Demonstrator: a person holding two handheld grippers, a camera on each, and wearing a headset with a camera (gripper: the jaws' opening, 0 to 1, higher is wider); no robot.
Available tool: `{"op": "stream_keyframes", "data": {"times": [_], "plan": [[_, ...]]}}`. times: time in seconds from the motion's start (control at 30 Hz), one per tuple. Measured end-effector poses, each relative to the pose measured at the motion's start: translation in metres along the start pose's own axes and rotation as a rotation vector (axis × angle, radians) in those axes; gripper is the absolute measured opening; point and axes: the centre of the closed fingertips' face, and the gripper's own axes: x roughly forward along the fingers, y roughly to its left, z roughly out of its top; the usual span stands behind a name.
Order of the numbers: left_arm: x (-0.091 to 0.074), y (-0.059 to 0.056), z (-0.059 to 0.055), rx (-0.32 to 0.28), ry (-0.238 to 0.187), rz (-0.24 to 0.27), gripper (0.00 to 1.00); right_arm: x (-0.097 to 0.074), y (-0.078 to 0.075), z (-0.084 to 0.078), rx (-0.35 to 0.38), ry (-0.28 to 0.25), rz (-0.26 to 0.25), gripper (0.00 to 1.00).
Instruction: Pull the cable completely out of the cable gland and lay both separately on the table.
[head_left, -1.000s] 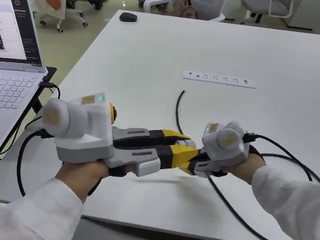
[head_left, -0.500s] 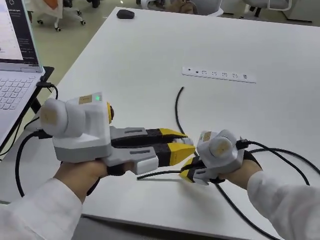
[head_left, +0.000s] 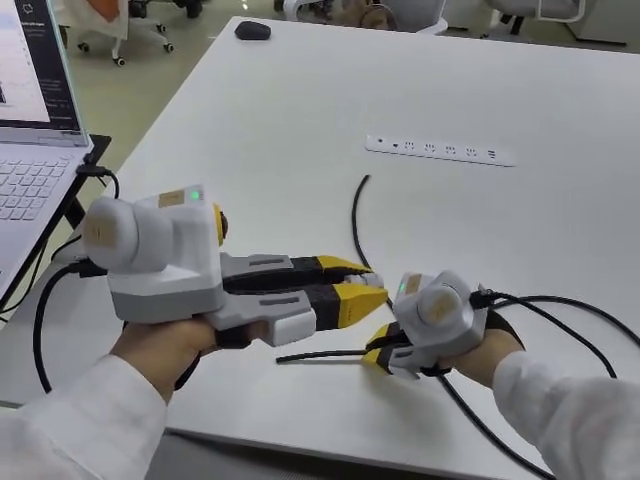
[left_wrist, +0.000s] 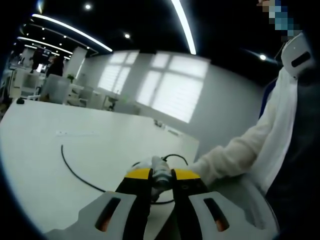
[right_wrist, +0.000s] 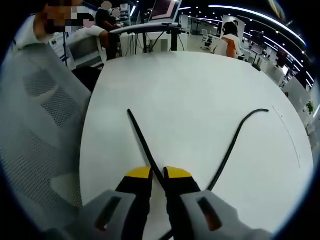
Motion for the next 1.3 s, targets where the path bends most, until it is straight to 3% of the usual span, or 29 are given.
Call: {"op": "stream_keyframes", "data": {"times": [0.3, 0.4, 0.47, 0.57, 0.67, 0.8, 0.9, 1.0, 1.07, 1.17, 1.23, 1.3], "plan": [[-0.002, 0.005, 0.0, -0.018, -0.004, 0.023, 0.17, -0.006, -0.001, 0.001, 0.029, -0.005, -0.007, 0.11], [-0.003, 0.014, -0.004, -0.039, 0.004, 0.061, 0.17, -0.015, -0.005, 0.004, 0.045, -0.032, -0.021, 0.13], [-0.005, 0.018, -0.001, -0.089, -0.027, 0.07, 0.17, -0.023, -0.006, 0.006, 0.075, -0.067, -0.025, 0.16], [-0.008, 0.024, 0.0, -0.114, -0.045, 0.086, 0.17, -0.034, -0.007, 0.005, 0.1, -0.095, -0.035, 0.2], [-0.008, 0.029, -0.004, -0.129, -0.03, 0.108, 0.17, -0.048, -0.01, 0.005, 0.118, -0.118, -0.058, 0.23], [-0.005, 0.033, -0.011, -0.133, 0.001, 0.107, 0.17, -0.062, -0.009, 0.004, 0.153, -0.139, -0.036, 0.34], [-0.004, 0.044, -0.016, -0.134, 0.037, 0.136, 0.17, -0.08, -0.004, 0.008, 0.128, -0.166, -0.026, 0.34], [-0.003, 0.063, -0.025, -0.131, 0.091, 0.189, 0.17, -0.098, 0.006, 0.011, 0.154, -0.21, 0.007, 0.35], [-0.001, 0.073, -0.029, -0.144, 0.098, 0.197, 0.17, -0.111, 0.008, 0.012, 0.154, -0.243, -0.016, 0.39], [0.003, 0.087, -0.038, -0.21, 0.098, 0.204, 0.17, -0.128, 0.011, 0.009, 0.18, -0.258, -0.043, 0.44], [0.006, 0.099, -0.046, -0.225, 0.106, 0.227, 0.17, -0.141, 0.009, 0.01, 0.226, -0.292, -0.102, 0.44], [0.01, 0.109, -0.056, -0.239, 0.123, 0.243, 0.17, -0.153, 0.013, 0.01, 0.283, -0.333, -0.128, 0.45]]}}
